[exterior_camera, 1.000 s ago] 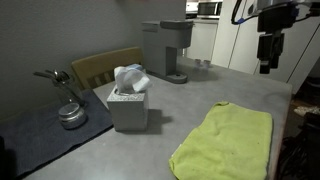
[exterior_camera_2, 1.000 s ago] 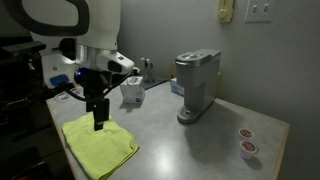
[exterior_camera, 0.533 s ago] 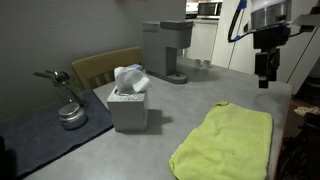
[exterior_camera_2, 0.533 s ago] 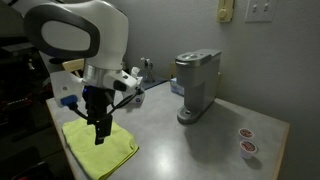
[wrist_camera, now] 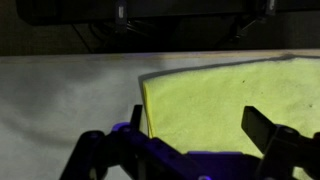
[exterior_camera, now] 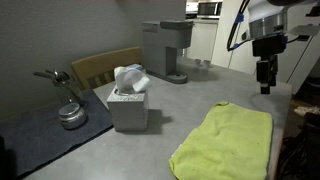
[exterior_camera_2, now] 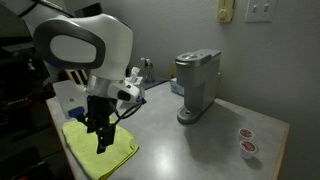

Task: Fold the yellow towel from right to left

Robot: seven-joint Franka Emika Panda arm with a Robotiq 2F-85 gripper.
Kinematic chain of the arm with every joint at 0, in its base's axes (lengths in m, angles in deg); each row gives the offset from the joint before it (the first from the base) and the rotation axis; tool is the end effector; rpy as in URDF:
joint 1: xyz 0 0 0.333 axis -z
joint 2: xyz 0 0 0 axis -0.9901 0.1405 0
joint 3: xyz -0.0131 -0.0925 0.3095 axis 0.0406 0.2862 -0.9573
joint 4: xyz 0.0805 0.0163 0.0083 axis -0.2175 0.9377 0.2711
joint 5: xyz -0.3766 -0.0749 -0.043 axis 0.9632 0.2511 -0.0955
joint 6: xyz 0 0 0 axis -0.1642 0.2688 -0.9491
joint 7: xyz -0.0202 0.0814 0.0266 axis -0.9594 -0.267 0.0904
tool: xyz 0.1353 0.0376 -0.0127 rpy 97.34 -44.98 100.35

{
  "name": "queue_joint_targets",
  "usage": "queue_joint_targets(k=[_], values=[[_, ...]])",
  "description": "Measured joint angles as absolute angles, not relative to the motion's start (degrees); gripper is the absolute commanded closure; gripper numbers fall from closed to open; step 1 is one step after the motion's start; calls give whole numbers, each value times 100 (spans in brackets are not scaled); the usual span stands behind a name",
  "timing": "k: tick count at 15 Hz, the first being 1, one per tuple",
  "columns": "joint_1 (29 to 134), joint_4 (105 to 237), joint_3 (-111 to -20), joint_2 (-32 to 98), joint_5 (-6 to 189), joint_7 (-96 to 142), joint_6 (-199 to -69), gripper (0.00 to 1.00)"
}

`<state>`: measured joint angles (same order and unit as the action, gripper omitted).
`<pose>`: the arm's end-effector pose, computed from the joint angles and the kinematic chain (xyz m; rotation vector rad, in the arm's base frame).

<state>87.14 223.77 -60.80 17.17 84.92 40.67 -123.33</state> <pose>0.3843 -0.0928 0.2266 -2.9660 0.0889 0.5331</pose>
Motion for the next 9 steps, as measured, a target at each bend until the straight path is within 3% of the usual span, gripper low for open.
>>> queue_joint_targets(k=[9], values=[[9107, 22201, -5966, 2308, 7561, 5861, -13236, 0]])
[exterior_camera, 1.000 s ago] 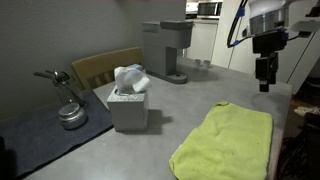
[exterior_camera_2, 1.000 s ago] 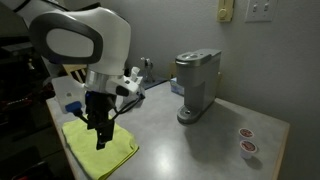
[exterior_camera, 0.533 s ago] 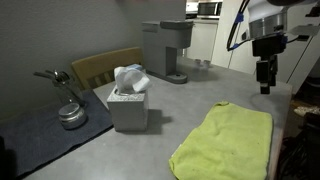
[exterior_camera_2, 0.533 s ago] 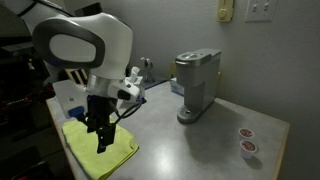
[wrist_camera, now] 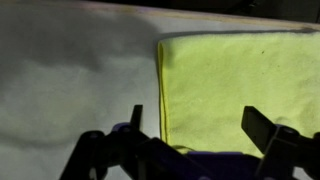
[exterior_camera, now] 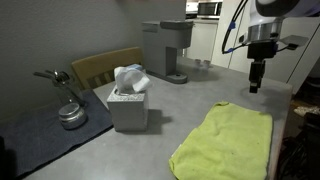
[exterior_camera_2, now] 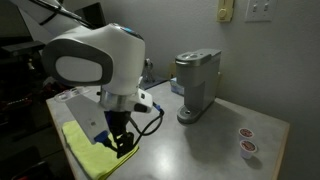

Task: Fold the yellow towel from right to left

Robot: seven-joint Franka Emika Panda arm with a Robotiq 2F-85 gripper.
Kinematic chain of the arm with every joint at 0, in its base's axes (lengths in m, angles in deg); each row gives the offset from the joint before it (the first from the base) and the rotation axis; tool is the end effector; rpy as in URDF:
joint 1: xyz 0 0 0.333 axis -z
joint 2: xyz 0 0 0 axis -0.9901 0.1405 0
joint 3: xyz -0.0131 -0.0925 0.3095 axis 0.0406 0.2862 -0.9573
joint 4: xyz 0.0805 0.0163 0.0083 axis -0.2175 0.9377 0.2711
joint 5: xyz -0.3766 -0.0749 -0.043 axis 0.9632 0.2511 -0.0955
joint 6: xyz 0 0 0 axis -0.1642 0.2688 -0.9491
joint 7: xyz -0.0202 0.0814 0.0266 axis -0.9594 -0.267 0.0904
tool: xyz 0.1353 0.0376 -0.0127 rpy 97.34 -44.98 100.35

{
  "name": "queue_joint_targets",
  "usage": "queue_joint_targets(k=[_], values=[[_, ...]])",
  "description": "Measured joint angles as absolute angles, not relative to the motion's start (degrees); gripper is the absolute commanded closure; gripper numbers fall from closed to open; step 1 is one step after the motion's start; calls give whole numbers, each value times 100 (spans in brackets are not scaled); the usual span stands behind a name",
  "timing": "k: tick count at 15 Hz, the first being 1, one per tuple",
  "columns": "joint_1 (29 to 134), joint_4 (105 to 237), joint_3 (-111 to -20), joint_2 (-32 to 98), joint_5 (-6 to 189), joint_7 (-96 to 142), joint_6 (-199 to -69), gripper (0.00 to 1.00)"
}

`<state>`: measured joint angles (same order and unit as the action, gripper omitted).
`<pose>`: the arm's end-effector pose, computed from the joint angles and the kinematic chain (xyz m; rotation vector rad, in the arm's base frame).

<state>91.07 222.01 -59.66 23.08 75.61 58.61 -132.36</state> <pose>0.4018 -0.1323 0.2007 -2.8976 -0.0437 0.3039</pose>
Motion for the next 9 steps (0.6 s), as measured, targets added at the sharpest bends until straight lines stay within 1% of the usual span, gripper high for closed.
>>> queue_joint_targets(k=[3, 9], values=[[9177, 21969, -5972, 2617, 7319, 6362, -13234, 0], [9198, 21937, -6035, 2656, 7326, 6383, -13231, 0]])
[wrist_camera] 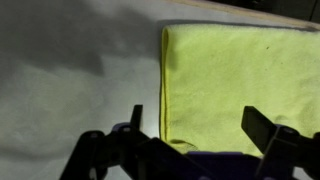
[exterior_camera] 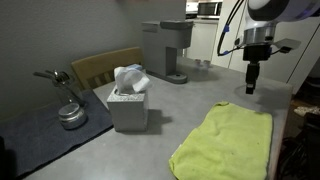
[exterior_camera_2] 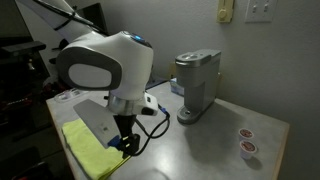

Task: Fold the yellow towel from right to left

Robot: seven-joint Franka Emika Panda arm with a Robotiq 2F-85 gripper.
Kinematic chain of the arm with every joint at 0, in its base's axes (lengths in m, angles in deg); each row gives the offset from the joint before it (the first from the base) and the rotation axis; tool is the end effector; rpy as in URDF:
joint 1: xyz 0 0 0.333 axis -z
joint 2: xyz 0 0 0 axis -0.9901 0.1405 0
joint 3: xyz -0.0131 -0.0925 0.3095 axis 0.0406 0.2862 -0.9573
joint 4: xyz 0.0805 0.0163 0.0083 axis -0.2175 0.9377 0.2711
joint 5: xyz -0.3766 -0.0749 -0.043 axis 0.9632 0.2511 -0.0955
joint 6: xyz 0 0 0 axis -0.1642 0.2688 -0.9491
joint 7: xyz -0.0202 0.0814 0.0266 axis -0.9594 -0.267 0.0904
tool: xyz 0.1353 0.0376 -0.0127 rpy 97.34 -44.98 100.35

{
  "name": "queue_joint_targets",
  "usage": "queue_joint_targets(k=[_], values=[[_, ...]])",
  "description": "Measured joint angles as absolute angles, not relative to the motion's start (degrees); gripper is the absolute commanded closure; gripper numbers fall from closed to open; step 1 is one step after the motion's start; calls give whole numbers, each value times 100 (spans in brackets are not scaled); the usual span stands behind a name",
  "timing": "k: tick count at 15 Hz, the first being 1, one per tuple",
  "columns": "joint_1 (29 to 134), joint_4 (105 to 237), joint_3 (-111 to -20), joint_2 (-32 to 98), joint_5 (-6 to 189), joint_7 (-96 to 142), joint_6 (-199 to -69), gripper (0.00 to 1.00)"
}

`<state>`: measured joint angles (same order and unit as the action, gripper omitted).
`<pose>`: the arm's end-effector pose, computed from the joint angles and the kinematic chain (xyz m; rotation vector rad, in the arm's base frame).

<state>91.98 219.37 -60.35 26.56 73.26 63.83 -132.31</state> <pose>0.4133 -0.1372 0.1889 -2.8671 -0.1197 0.2914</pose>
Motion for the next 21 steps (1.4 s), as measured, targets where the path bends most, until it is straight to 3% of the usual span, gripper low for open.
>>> queue_joint_targets(k=[21], values=[[9671, 21402, -6046, 3306, 7490, 7630, -11845, 0]])
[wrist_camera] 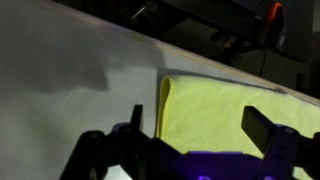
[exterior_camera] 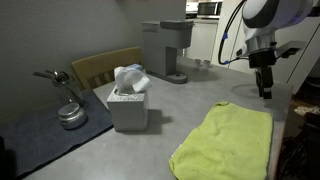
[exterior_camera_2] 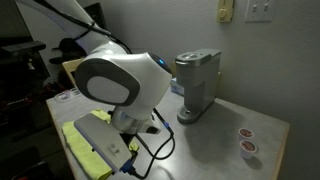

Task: Fold the yellow towel from right to left

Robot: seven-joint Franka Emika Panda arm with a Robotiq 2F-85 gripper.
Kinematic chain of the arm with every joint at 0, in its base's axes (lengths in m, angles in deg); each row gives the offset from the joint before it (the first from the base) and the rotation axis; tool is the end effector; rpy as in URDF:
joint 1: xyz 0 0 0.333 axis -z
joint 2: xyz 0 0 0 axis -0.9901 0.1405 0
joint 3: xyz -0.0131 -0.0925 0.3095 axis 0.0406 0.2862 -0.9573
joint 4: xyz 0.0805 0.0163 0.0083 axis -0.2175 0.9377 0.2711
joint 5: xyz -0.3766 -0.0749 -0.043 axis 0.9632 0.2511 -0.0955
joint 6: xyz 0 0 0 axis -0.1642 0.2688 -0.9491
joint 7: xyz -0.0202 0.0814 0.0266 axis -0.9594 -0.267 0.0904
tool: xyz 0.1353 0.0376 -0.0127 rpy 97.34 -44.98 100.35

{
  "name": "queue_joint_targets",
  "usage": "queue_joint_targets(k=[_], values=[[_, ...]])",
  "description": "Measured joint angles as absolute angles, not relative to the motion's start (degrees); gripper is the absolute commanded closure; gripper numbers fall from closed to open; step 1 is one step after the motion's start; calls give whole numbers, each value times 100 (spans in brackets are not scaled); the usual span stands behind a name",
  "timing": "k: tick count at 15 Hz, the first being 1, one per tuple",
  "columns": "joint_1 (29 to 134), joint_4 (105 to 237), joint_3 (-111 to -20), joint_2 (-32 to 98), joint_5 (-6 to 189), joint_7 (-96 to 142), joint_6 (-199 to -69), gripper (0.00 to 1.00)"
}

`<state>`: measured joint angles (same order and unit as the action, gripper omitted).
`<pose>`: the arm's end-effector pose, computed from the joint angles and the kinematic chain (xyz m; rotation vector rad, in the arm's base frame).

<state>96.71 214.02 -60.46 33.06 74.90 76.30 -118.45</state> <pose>0.3899 -0.1592 0.1616 -2.6468 -0.3341 0.5176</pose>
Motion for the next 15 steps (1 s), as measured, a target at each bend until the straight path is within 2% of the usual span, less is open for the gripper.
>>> queue_joint_targets(k=[15], values=[[9788, 21121, -6120, 3826, 7427, 7538, -11901, 0]])
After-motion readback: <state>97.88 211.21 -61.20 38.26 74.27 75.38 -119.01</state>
